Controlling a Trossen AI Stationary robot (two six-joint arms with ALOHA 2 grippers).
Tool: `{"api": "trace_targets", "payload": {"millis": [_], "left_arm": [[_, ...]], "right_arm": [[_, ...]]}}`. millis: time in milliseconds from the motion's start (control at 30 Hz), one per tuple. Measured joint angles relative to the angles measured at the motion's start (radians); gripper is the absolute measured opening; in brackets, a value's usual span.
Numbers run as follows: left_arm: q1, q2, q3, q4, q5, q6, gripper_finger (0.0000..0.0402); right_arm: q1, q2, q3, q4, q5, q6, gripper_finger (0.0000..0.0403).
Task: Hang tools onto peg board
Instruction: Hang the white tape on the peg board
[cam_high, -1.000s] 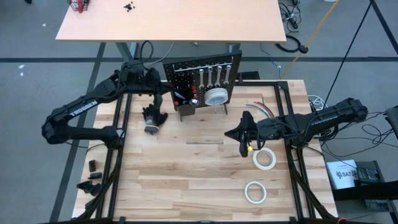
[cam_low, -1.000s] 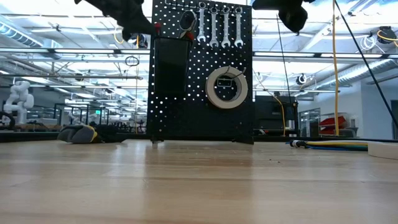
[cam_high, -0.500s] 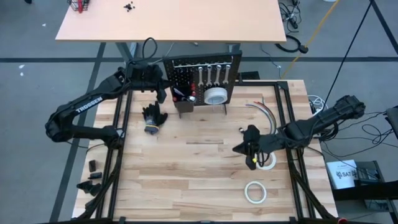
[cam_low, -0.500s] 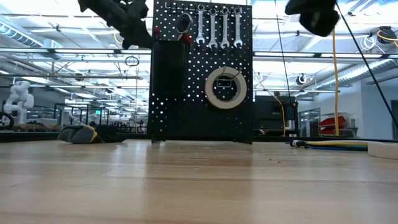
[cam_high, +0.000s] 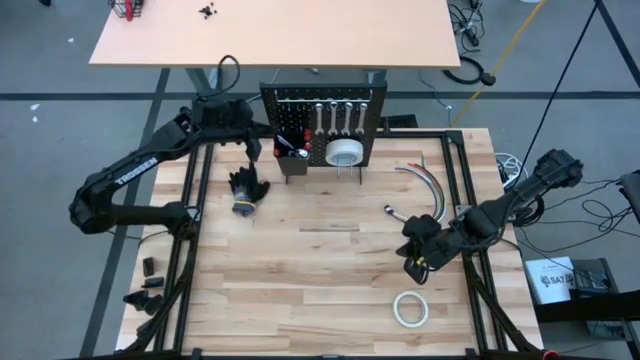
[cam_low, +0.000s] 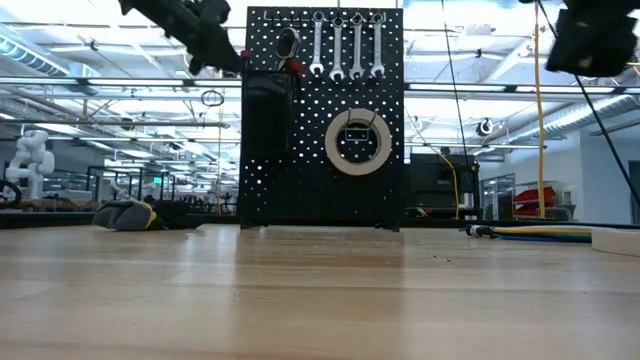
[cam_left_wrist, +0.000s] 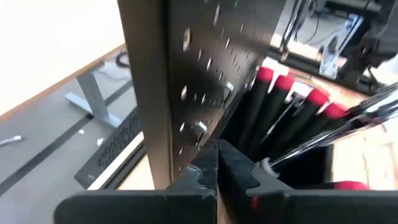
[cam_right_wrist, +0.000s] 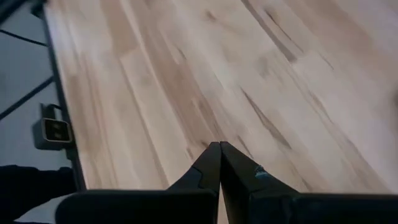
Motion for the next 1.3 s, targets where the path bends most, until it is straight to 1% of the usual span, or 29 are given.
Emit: {"api": "trace_targets", "payload": {"millis": [100, 200, 333, 400, 533, 667, 733, 800, 867, 967, 1100, 1200, 1300], "left_arm": [[-0.011, -0.054, 0.000, -0.021, 0.009, -0.004, 0.0007], [-0.032, -0.111, 0.000, -0.036, 0.014, -0.040, 0.0022], [-0.064, -0.178, 0.000, -0.112, 0.025, -0.101, 0.0047], [-0.091, -0.204, 0.000, -0.163, 0.037, -0.142, 0.0060], [-0.187, -0.229, 0.000, -0.254, 0.088, -0.220, 0.0081], [-0.338, -0.262, -0.058, -0.245, 0.088, -0.263, 0.0086], [-0.415, -0.282, -0.109, -0.210, 0.080, -0.300, 0.0087], [-0.490, -0.300, -0.181, -0.141, 0.072, -0.372, 0.0087], [-0.558, -0.310, -0.254, -0.053, 0.053, -0.443, 0.0087], [-0.641, -0.312, -0.356, 0.110, 0.015, -0.535, 0.0087], [-0.717, -0.292, -0.453, 0.306, -0.050, -0.631, 0.0087], [-0.755, -0.265, -0.496, 0.376, -0.087, -0.659, 0.0087], [-0.793, -0.233, -0.518, 0.410, -0.089, -0.660, 0.0087]], "right_arm": [[0.016, 0.000, 0.000, -0.044, 0.000, 0.060, 0.0000], [0.025, 0.000, 0.000, -0.058, -0.001, 0.077, 0.0000], [0.035, 0.000, 0.000, -0.067, 0.000, 0.087, 0.0000], [0.035, 0.000, 0.000, -0.121, -0.009, 0.138, 0.0004], [0.036, 0.000, 0.000, -0.310, -0.083, 0.294, 0.0031], [0.056, 0.000, 0.000, -0.444, -0.102, 0.383, 0.0077], [0.060, 0.000, -0.001, -0.482, -0.110, 0.421, 0.0107], [0.060, 0.000, -0.011, -0.507, -0.128, 0.457, 0.0136], [0.060, 0.000, -0.030, -0.526, -0.143, 0.499, 0.0161], [0.060, 0.000, -0.082, -0.505, -0.168, 0.535, 0.0190], [0.060, 0.000, -0.172, -0.438, -0.241, 0.561, 0.0210], [0.060, 0.000, -0.235, -0.372, -0.299, 0.566, 0.0211], [0.060, 0.000, -0.273, -0.337, -0.311, 0.591, 0.0207]]}}
